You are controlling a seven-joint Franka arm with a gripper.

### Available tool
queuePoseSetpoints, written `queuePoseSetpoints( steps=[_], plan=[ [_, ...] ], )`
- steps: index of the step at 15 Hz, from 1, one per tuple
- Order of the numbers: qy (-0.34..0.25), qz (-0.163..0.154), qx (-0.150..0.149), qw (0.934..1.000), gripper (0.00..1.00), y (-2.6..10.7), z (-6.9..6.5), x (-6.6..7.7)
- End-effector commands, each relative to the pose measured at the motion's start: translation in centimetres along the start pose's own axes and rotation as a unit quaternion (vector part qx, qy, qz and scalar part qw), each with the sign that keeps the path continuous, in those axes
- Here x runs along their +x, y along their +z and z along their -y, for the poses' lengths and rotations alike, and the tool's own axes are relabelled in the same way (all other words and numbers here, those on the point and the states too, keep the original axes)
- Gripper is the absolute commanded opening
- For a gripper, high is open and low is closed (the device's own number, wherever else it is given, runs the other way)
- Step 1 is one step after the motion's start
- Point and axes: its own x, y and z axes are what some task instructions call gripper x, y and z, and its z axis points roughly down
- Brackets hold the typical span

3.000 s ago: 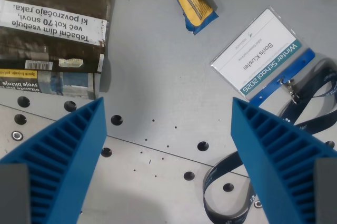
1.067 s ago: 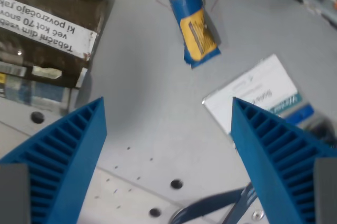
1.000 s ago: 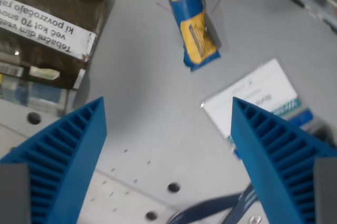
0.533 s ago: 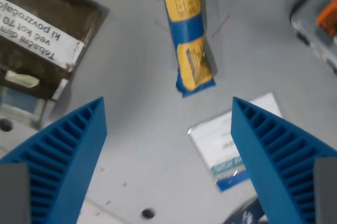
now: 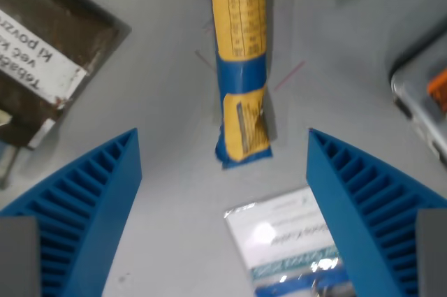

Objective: Move above the blue bag

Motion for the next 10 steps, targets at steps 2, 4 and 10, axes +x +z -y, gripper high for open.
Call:
queuePoseSetpoints(
  steps=[2,4,10],
  plan=[
    [-0.090,-0.022,-0.032,0.9952,1.00,1.7,-0.3,0.2],
    [-0.090,-0.021,-0.030,0.9953,1.00,2.6,-0.5,0.4],
    [-0.081,-0.019,-0.023,0.9963,1.00,4.2,-1.0,0.6]
  ],
)
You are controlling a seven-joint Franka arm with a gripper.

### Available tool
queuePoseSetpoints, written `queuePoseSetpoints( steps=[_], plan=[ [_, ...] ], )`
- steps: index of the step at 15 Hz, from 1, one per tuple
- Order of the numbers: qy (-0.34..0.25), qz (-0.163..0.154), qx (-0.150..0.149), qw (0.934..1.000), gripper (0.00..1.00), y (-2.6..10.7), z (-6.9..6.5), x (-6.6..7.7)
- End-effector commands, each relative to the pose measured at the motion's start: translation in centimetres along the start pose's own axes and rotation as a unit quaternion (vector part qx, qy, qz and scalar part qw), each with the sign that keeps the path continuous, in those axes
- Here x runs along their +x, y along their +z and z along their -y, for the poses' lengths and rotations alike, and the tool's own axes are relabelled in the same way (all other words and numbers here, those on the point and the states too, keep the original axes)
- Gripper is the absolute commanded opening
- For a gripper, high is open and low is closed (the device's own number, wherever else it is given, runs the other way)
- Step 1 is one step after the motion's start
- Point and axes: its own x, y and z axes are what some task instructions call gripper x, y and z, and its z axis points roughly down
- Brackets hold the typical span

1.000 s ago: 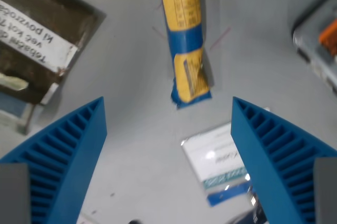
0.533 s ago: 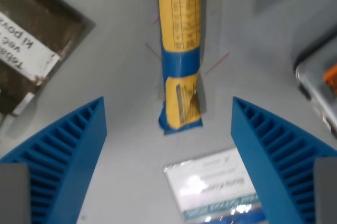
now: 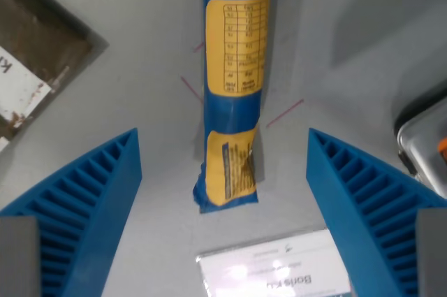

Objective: Move above the blue bag

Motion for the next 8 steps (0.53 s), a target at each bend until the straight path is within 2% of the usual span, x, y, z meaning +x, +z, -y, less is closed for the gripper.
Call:
queuePoseSetpoints(
  steps=[1,8],
  plan=[
    [-0.033,-0.015,-0.018,0.9992,1.00,0.35,-0.39,-0.01],
    [-0.022,-0.013,-0.015,0.9995,1.00,0.75,-0.55,0.02]
  ],
)
